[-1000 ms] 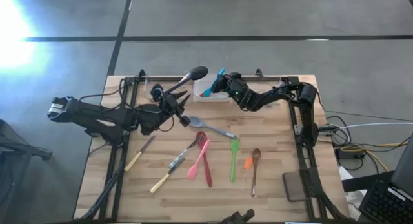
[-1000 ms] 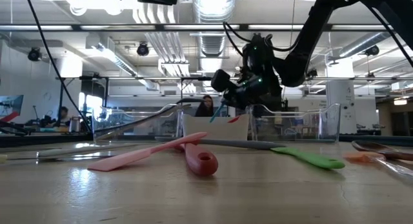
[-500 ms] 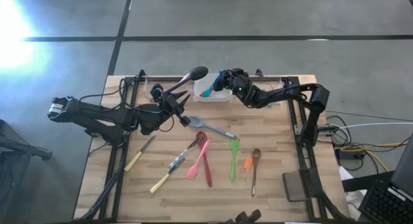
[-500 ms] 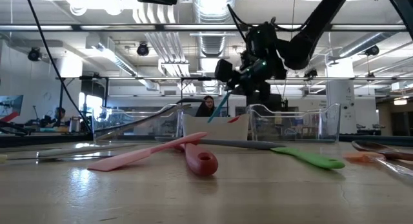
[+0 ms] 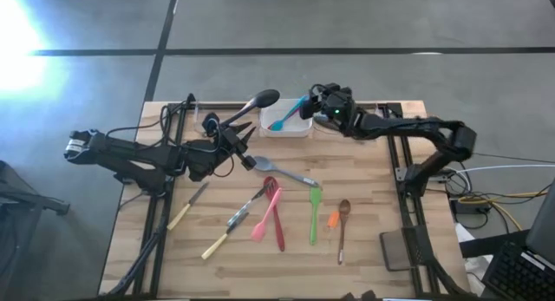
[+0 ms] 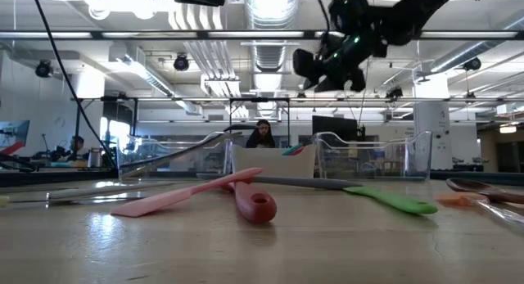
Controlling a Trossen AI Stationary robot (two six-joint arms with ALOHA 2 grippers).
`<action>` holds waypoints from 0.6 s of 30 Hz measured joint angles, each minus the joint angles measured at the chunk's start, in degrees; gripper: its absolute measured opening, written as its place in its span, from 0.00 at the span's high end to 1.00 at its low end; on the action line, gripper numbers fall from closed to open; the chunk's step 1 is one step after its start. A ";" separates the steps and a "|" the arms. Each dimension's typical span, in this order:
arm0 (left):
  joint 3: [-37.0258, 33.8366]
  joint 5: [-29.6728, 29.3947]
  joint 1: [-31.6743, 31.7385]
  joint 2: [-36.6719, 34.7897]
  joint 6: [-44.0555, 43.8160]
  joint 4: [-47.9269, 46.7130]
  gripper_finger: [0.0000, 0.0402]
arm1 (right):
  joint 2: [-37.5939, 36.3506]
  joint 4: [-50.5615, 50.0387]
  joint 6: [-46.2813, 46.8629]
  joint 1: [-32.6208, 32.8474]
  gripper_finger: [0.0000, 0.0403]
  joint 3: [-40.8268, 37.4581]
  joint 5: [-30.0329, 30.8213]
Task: Pick & Place Kitchen Items
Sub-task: Put the white pattern table knife into the right transparent bin
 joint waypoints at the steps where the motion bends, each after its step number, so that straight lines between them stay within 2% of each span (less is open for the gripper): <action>1: 0.00 0.02 0.00 -0.14 0.02 -0.24 0.80 | -1.98 -2.25 -1.15 0.04 0.61 0.00 -0.17; 4: 0.00 0.02 -0.04 -1.14 0.03 -2.27 0.80 | -8.52 -8.95 -3.80 0.40 0.61 0.02 -2.07; 10: 0.00 0.91 -0.13 -5.03 -2.47 -9.22 0.80 | -20.80 -23.75 -5.52 1.42 0.64 0.07 -10.46; 14: 0.02 10.00 -0.11 -8.67 -8.47 -17.43 0.80 | -27.20 -33.05 -5.46 2.67 0.66 0.07 -13.50; 18: 0.02 19.10 -0.15 -11.20 -15.21 -25.67 0.80 | -31.75 -39.78 -4.30 4.51 0.68 0.07 -13.75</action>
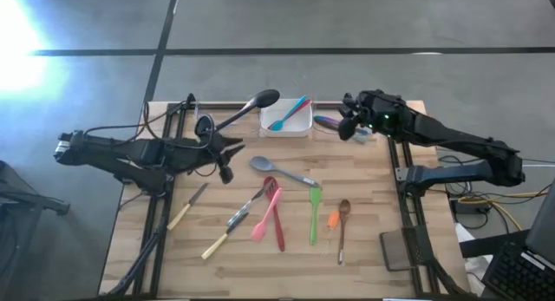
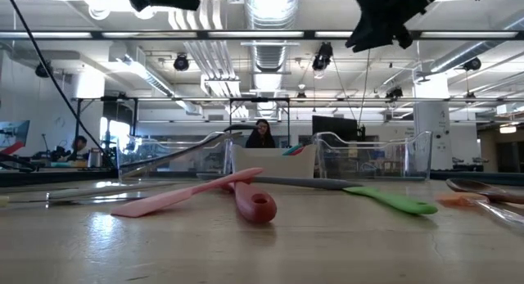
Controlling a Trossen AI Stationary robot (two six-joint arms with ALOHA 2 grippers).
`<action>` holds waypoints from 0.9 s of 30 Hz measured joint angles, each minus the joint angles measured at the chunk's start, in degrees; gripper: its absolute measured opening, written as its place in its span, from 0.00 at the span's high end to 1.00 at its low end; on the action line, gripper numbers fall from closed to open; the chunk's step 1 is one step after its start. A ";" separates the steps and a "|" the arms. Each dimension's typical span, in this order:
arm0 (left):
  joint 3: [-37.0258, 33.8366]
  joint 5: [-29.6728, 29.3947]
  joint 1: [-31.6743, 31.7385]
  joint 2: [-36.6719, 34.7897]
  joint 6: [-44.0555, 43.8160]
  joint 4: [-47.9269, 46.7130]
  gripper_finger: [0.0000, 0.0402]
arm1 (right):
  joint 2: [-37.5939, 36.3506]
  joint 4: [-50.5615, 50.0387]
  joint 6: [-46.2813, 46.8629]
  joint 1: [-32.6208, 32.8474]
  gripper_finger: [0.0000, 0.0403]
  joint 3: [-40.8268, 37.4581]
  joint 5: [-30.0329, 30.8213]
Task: Pick & Place Kitchen Items
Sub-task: Put the white pattern table knife into the right transparent bin
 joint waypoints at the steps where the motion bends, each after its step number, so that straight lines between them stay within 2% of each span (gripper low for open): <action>1: 0.00 1.17 0.02 -0.28 -2.52 -2.10 0.80 | -0.93 -1.01 0.36 0.41 0.68 0.00 -0.03; 7: 0.00 9.84 0.32 1.31 -16.64 -16.16 0.78 | -4.01 -3.06 0.73 1.58 0.68 0.00 -0.02; 12: 0.00 17.11 1.08 4.96 -23.48 -20.55 0.67 | -3.86 -3.06 0.74 1.57 0.67 0.00 0.00; 19: 0.00 19.43 1.09 11.73 -25.31 -21.68 0.50 | -2.56 -3.09 0.85 1.66 0.68 0.00 -0.04; 27: 0.00 20.44 1.09 18.79 -28.47 -21.99 0.46 | -1.98 -3.10 0.56 1.83 0.69 -0.04 -0.13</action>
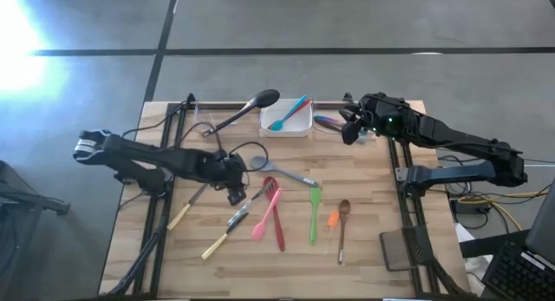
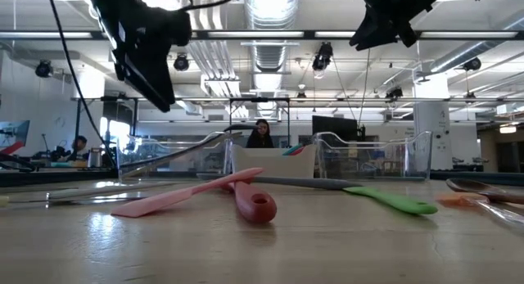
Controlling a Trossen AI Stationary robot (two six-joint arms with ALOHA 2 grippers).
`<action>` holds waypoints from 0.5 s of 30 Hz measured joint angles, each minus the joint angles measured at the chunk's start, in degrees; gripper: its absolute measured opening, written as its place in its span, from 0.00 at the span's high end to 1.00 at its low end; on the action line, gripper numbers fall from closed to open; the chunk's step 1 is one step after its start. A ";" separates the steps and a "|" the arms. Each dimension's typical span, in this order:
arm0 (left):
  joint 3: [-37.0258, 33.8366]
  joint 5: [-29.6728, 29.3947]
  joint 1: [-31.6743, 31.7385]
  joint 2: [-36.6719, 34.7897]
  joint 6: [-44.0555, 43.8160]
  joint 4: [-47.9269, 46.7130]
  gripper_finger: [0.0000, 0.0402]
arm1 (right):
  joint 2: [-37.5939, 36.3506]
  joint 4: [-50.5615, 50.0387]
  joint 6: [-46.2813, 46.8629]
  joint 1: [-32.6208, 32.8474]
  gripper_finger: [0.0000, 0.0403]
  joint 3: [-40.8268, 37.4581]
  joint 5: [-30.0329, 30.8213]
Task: Pick & Place Kitchen Items
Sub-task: Put the white pattern table knife into the right transparent bin
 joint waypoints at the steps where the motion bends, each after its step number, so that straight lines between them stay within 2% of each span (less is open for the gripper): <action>1: 0.00 0.04 0.00 0.71 -0.48 0.00 0.46 | -0.01 -0.01 -0.04 0.00 0.69 0.00 0.01; 4: 0.00 0.75 0.04 3.03 -1.55 -0.01 0.46 | -0.01 -0.01 -0.23 0.00 0.68 0.00 0.04; 11: 0.00 6.94 0.04 8.80 -3.46 0.02 0.46 | -0.01 -0.52 -0.68 0.00 0.66 -0.02 0.12; 15: -0.02 7.98 0.02 11.28 -6.28 0.24 0.46 | 0.01 -1.50 -0.70 0.00 0.67 -0.02 0.12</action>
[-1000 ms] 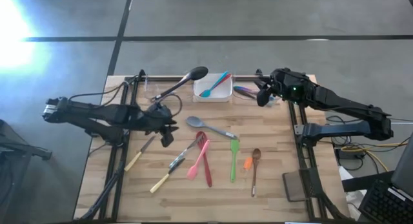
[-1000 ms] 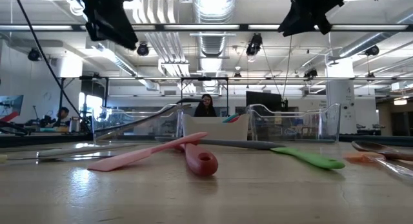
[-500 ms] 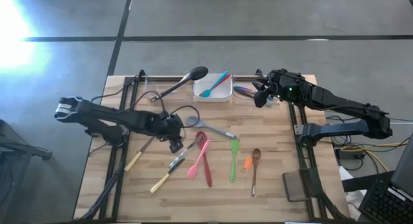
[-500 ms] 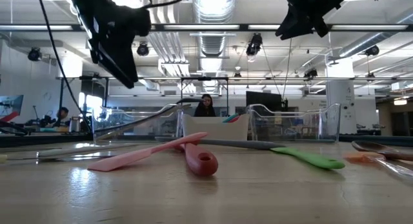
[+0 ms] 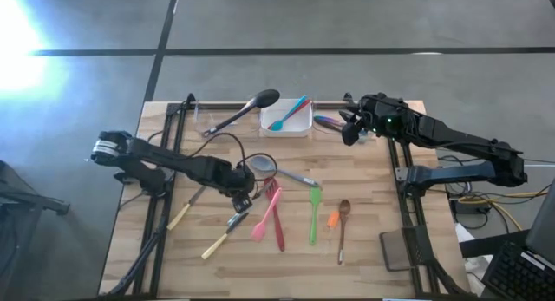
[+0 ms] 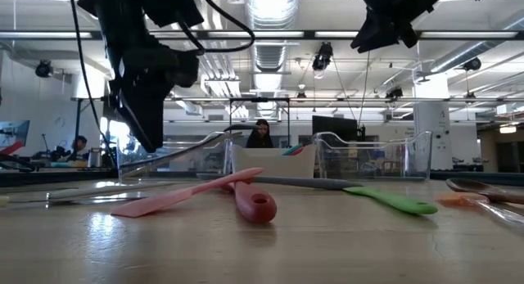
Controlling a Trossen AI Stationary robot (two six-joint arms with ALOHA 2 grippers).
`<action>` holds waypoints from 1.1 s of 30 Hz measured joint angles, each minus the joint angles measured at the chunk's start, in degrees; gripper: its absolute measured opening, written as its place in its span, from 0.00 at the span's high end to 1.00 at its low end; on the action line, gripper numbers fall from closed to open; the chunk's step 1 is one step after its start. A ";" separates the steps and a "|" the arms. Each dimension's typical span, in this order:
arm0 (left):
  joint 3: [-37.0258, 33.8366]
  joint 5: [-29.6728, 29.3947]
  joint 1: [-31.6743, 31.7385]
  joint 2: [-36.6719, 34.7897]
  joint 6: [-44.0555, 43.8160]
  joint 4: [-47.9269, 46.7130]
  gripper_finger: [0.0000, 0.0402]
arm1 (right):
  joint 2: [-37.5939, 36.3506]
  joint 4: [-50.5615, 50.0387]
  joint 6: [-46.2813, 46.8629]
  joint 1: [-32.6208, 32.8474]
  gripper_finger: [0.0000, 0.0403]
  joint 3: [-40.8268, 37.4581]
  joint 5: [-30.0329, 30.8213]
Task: Pick & Place Kitchen Items
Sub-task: Put the white pattern table knife into the right transparent bin
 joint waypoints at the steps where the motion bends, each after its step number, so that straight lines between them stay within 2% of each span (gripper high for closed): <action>1: 0.00 0.39 0.00 0.49 -0.40 0.30 0.46 | 0.00 -0.17 0.02 0.00 0.68 0.00 0.02; 4: -0.04 2.34 0.02 1.75 -0.72 1.93 0.46 | 0.00 -0.53 0.00 0.00 0.68 -0.02 0.02; 14: -0.04 3.67 -0.02 5.38 -2.04 5.92 0.46 | 0.03 -1.53 0.02 0.00 0.65 -0.04 0.04; 33: 0.11 2.58 -0.50 13.80 -6.29 10.47 0.46 | 0.03 -1.53 -0.37 -0.02 0.67 -0.32 0.21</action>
